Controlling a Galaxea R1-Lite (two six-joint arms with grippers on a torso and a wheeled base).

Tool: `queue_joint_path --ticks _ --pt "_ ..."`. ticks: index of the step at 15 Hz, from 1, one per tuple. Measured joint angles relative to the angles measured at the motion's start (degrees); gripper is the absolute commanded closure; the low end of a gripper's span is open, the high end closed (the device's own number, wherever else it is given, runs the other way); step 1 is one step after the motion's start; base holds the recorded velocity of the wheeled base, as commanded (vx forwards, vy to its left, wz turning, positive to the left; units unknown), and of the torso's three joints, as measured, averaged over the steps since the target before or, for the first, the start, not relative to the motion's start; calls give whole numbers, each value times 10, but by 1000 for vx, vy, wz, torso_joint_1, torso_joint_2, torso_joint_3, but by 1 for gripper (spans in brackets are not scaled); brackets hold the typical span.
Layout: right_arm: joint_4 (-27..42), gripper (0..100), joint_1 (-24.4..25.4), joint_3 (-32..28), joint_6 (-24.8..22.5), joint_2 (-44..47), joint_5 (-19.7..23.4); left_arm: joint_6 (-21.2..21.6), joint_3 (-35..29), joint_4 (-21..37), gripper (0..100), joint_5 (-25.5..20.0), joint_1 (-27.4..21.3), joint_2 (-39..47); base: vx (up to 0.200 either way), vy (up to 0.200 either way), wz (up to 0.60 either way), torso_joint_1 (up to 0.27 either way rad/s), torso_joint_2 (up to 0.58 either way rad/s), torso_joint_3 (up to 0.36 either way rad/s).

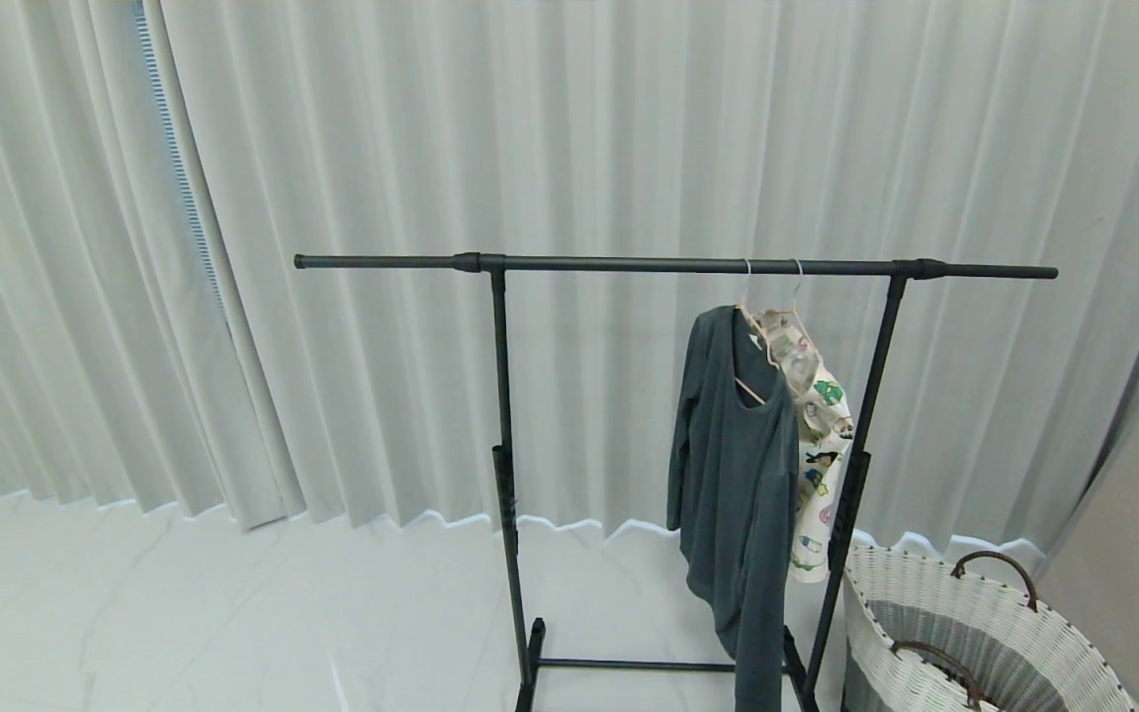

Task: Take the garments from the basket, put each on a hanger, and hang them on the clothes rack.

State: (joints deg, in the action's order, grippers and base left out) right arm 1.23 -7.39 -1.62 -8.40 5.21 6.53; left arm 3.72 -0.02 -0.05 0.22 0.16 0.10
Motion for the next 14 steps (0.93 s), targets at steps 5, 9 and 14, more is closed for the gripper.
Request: queue_joint_path --ticks 5,9,14 --pt "1 0 0 -1 3 5 11 2 0 0 100 0 13 19 0 0 0 0 0 0" --pt "1 0 1 0 1 2 10 -2 0 0 100 0 16 28 0 0 0 0 0 0" --pt "-5 0 1 1 -15 1 -40 -28 0 0 100 4 4 5 0 0 0 0 0 0"
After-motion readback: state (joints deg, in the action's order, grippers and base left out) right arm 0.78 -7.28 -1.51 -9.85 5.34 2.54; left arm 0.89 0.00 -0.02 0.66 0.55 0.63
